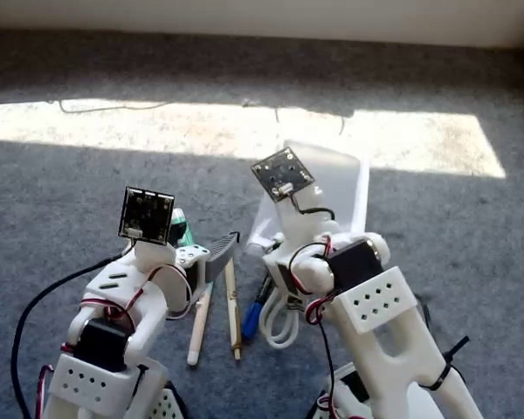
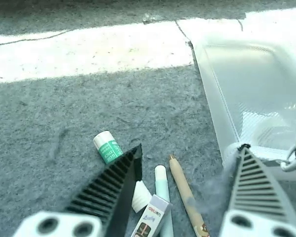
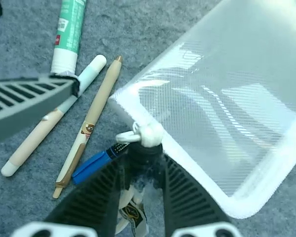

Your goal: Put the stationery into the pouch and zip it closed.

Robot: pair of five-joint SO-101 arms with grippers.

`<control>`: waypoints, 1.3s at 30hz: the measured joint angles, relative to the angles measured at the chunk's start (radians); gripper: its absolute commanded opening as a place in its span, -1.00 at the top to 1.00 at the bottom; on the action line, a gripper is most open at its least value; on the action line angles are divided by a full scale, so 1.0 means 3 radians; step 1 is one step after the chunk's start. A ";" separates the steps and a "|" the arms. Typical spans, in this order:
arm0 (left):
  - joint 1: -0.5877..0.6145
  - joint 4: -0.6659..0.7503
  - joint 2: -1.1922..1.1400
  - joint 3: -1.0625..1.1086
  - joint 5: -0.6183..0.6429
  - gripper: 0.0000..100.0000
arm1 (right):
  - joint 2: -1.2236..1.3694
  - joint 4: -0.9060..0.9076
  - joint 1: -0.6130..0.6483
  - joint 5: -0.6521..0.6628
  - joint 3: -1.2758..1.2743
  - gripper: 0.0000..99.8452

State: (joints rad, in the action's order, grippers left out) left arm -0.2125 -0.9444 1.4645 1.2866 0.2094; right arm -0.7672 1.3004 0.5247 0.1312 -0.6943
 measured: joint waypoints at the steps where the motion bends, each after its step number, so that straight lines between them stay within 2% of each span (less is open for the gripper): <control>1: -0.0041 0.0000 0.0000 0.0000 -0.0005 0.42 | 0.0000 0.0000 0.0000 0.0000 0.0000 0.98; 7: -0.0302 0.0138 0.0000 0.0189 -0.0235 0.42 | 0.0000 0.0000 0.0000 0.0000 0.0000 0.98; 18: -0.0307 0.0818 0.0000 0.0701 -0.0532 0.43 | 0.0000 -0.0010 0.0000 0.0000 0.0000 0.98; 34: -0.0348 0.1596 0.0000 0.1192 -0.0537 0.53 | 0.0000 0.0046 0.0000 0.0000 0.0000 0.98; 39: -0.0353 0.1667 0.0000 0.1212 -0.0537 0.54 | 0.0000 0.0046 0.0000 0.0000 0.0000 0.98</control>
State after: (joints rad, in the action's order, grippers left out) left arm -0.3184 -0.4442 1.4645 1.6502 0.0483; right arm -0.7672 1.3142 0.5247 0.1312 -0.6943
